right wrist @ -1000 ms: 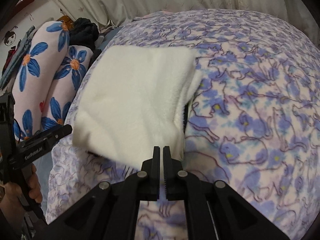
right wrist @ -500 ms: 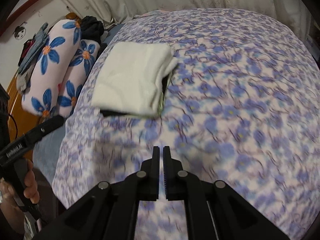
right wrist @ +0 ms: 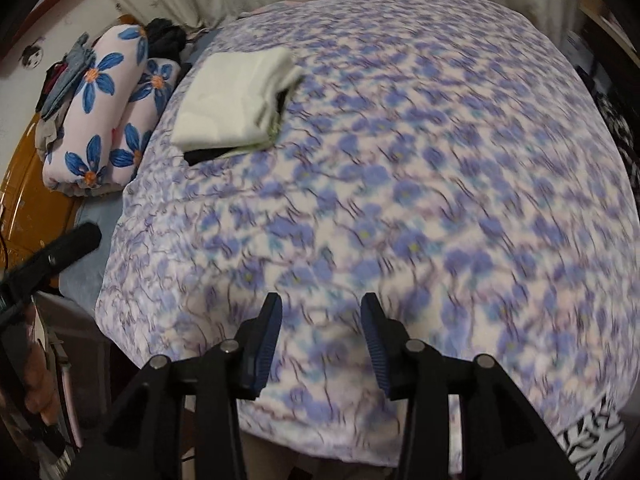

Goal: Fold large clothes

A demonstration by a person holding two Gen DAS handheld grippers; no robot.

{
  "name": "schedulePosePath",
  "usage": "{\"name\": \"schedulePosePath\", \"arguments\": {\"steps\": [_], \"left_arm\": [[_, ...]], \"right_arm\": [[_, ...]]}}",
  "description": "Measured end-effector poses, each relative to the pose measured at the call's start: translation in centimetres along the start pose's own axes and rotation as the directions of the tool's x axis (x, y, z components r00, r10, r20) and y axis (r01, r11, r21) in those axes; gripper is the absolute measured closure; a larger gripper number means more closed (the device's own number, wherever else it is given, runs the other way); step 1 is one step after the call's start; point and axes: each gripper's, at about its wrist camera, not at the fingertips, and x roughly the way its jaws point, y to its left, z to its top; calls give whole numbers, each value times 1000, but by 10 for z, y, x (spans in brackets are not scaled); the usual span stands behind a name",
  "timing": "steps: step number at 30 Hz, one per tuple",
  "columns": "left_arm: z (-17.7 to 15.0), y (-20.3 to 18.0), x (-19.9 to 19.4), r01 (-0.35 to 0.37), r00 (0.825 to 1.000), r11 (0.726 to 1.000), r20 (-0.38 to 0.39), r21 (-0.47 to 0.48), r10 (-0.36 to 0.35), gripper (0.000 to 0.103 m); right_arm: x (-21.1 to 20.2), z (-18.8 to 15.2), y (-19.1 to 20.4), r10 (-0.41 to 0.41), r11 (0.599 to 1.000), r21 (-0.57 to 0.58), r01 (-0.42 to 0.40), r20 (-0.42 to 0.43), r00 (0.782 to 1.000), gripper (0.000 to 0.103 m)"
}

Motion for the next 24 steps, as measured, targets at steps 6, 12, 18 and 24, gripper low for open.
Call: {"name": "schedulePosePath", "arguments": {"steps": [6,12,18,24], "left_arm": [[-41,-26,-1,-45,999,999,-25,12,45,15],[-56,-39,-5,-82,996,997,-39,7,82,15],[-61,-40,-4,-69,994,998,-81,-13,67,15],[-61,-45,-7,-78,994,997,-71,3,78,15]], "right_arm": [[-25,-31,-10,-25,999,27,24,34,999,61],[-40,-42,-11,-28,999,34,26,50,998,60],[-50,-46,-10,-7,998,69,3,65,998,60],[-52,-50,-5,-18,998,55,15,58,998,60]]}}
